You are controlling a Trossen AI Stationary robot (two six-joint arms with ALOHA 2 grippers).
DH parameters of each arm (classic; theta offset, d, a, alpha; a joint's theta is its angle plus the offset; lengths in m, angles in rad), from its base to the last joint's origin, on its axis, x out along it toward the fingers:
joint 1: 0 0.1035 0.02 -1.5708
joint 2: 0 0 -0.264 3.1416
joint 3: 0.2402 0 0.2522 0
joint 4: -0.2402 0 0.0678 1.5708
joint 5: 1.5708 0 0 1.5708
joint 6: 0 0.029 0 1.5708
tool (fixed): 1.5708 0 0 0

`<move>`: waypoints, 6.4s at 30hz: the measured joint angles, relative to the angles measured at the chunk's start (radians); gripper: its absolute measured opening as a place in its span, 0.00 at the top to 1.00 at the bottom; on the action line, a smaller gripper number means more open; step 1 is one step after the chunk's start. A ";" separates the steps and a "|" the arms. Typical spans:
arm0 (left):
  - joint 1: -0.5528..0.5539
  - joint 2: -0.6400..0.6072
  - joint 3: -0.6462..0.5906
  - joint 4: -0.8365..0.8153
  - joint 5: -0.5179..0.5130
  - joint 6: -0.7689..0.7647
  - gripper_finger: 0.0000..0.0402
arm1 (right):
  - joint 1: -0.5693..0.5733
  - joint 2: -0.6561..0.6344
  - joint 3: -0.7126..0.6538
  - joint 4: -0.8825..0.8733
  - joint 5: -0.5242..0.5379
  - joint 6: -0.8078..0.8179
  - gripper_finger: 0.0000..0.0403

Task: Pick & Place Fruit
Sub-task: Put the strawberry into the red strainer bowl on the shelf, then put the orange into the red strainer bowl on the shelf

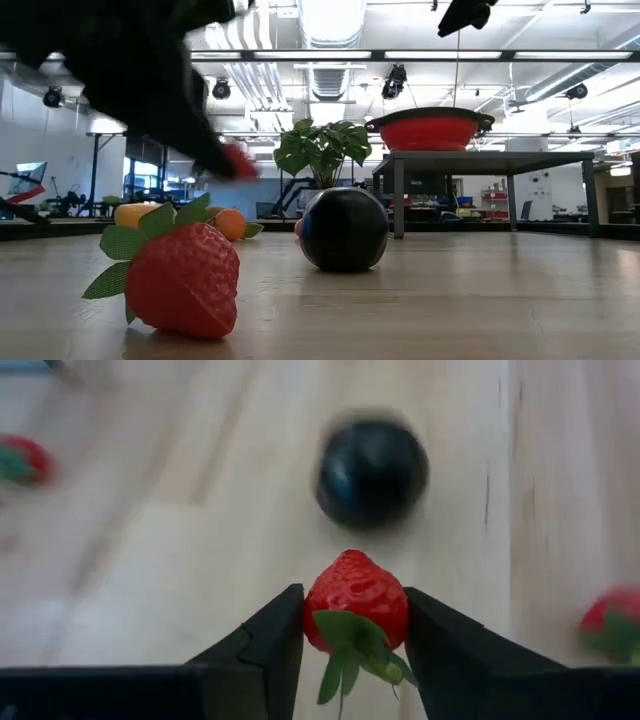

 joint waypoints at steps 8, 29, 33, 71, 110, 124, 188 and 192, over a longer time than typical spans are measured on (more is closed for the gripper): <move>0.063 -0.162 -0.024 0.124 -0.083 0.057 0.61 | 0.158 0.000 -0.122 0.108 -0.020 -0.049 0.67; 0.477 -0.237 -0.356 1.148 0.631 0.174 0.61 | 0.740 0.000 -0.387 0.453 0.404 -0.097 0.66; 0.523 -0.207 -0.329 1.165 0.696 0.156 0.61 | 0.790 0.000 -0.411 0.554 0.425 -0.124 0.60; 0.612 0.071 0.150 1.071 0.915 0.112 0.61 | 0.807 -0.001 -0.444 0.653 0.432 -0.219 0.54; 0.641 0.041 0.150 0.824 0.922 0.372 0.25 | 0.719 -0.013 -0.186 0.224 0.537 0.024 0.66; 0.543 0.041 0.149 0.766 0.763 0.576 0.25 | -0.013 0.054 0.009 0.091 0.156 0.013 0.65; 0.495 0.040 0.149 0.589 0.607 0.577 0.25 | -0.334 0.441 0.031 0.021 0.087 -0.082 0.39; 0.495 0.040 0.149 0.587 0.608 0.577 0.25 | -0.333 0.406 0.049 0.017 0.087 -0.088 0.42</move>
